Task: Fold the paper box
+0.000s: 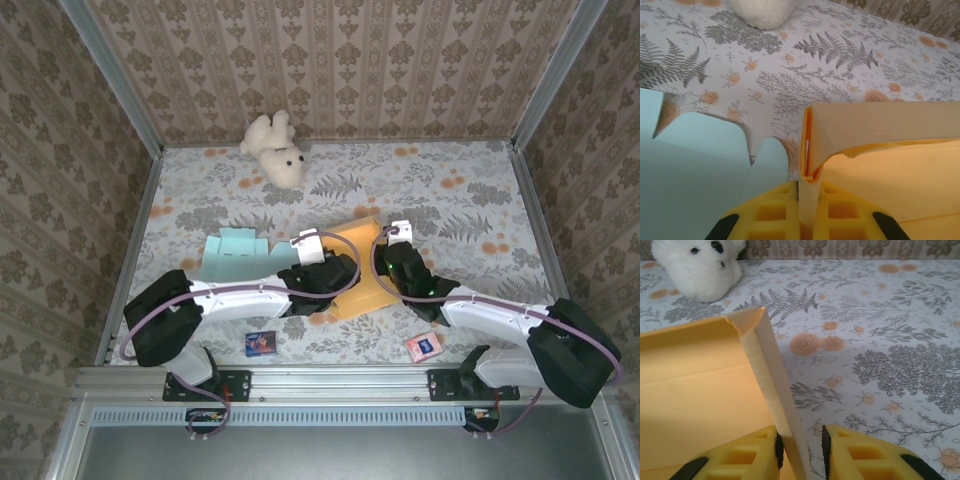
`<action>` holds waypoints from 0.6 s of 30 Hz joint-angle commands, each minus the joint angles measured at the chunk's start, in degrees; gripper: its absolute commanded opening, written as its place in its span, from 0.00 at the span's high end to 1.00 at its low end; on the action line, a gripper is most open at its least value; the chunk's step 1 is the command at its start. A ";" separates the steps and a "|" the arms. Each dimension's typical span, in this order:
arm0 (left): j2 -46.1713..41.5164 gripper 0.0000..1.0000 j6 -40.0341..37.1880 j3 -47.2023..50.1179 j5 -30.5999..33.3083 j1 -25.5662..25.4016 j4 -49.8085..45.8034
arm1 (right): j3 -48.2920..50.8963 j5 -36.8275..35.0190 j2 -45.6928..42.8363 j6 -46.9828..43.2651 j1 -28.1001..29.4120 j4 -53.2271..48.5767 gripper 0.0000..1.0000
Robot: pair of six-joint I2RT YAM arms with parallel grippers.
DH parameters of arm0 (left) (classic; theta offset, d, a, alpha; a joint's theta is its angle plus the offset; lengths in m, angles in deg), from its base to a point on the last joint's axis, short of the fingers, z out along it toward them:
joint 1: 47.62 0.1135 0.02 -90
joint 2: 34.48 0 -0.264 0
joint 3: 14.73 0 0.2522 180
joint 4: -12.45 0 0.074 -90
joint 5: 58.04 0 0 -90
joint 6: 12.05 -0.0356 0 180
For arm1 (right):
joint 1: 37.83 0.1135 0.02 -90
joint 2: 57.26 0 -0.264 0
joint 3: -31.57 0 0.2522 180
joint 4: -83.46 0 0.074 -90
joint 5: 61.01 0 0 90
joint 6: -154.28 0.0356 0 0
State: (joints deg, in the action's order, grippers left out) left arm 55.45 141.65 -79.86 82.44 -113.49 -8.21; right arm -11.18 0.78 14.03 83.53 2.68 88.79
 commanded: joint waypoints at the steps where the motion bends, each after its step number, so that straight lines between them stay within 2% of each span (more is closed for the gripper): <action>1: -2.98 1.00 2.92 1.36 6.14 1.27 -2.50 | 0.56 2.19 -1.49 -0.89 -0.96 -3.32 0.68; 8: -4.04 1.00 3.18 1.81 6.57 1.22 -2.77 | -0.39 2.33 -0.29 -2.27 -0.96 -5.38 0.56; 18: -5.01 1.00 1.84 2.61 5.52 1.09 -0.96 | -5.84 1.48 6.80 -4.63 -0.96 -5.20 0.56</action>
State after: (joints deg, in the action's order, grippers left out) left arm 53.00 142.48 -77.74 85.48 -113.03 -9.58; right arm -15.01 3.95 19.10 80.21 2.18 85.82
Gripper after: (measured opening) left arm 0.080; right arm 0.443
